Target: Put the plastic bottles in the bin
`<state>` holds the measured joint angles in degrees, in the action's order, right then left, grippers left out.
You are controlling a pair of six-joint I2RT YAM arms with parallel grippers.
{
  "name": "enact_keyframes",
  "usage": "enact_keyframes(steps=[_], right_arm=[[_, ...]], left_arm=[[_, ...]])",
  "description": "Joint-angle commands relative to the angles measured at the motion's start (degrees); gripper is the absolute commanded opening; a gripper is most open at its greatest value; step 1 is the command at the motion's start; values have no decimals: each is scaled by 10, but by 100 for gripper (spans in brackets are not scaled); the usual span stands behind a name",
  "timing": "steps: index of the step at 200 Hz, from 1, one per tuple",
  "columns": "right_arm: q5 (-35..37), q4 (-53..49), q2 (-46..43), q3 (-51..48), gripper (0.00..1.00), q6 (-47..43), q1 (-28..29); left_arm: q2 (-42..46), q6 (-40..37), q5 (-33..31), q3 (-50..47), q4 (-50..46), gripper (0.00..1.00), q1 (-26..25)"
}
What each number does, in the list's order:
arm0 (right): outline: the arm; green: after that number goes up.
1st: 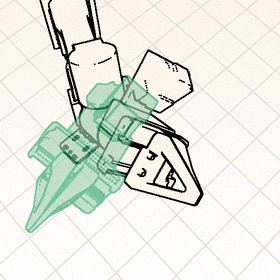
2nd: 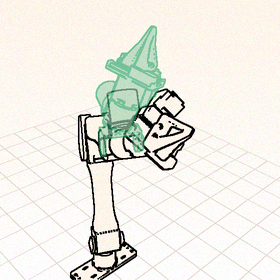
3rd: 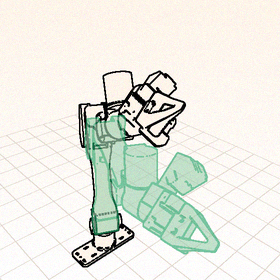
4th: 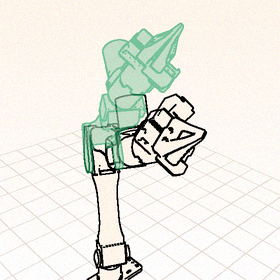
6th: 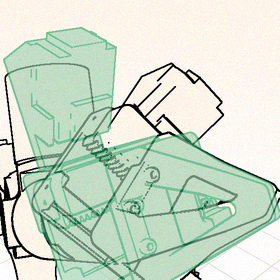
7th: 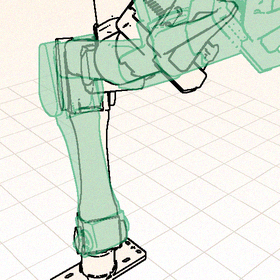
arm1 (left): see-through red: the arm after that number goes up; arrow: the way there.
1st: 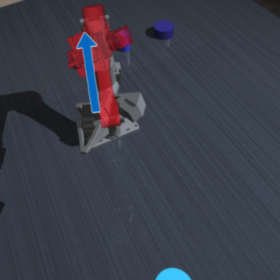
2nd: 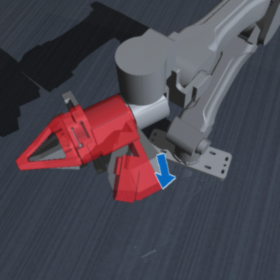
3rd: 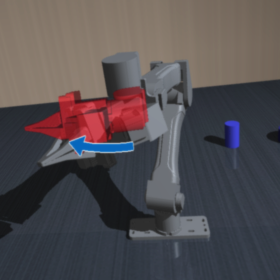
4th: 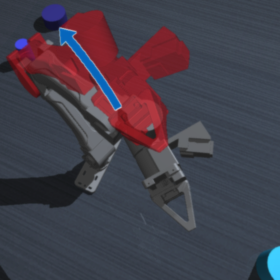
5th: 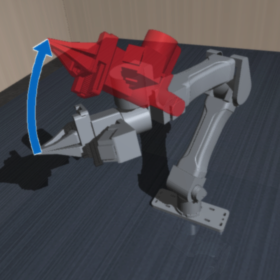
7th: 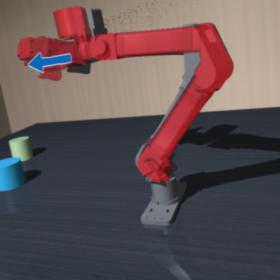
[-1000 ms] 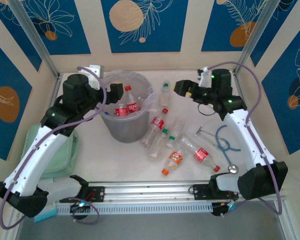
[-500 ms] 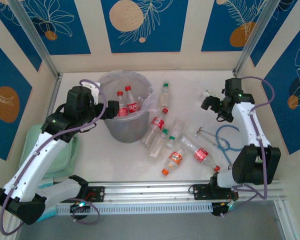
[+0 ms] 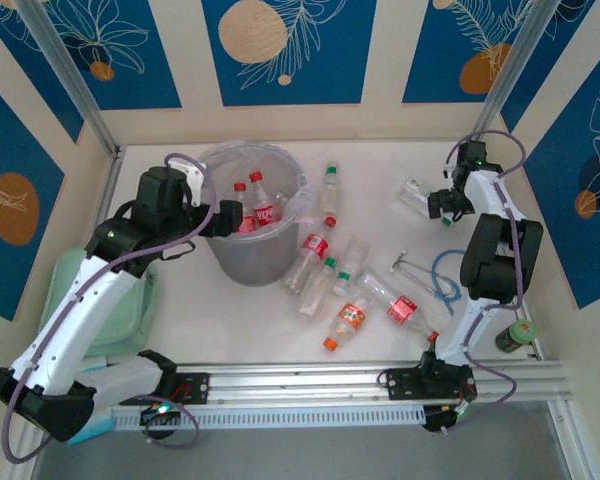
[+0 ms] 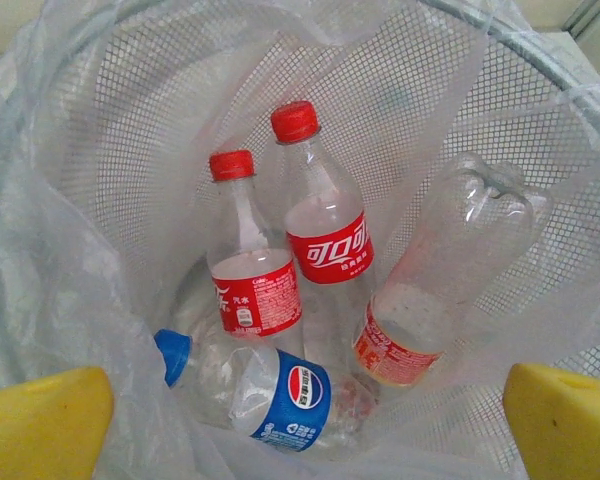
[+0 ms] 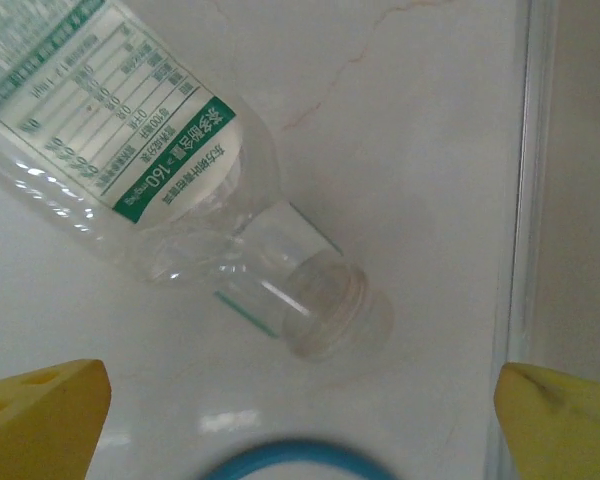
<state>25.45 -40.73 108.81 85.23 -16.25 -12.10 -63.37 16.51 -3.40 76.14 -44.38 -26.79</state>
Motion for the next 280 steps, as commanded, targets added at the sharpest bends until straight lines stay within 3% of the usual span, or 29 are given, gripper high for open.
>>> enact_keyframes(steps=[1,41,100,138,163,205,232,280], right_arm=[[3,68,5,-20,99,-120,-2],[-23,61,73,24,100,-139,-13],[-45,74,138,56,90,-127,-29],[-82,71,115,35,77,-91,-30],[-91,63,94,24,61,-68,-33],[-74,51,48,11,55,-49,-28],[-92,49,30,9,41,-43,-24],[-85,19,31,28,29,-15,-19]], left_arm=[[-3,-19,0,30,-23,99,7],[-37,-24,11,105,-52,99,8],[-36,10,28,126,-32,99,8],[-34,28,29,125,-17,99,9],[-39,33,31,123,-8,99,9],[-39,31,28,113,-1,99,9],[-30,27,25,103,3,99,9],[-12,16,12,98,-4,99,9]])
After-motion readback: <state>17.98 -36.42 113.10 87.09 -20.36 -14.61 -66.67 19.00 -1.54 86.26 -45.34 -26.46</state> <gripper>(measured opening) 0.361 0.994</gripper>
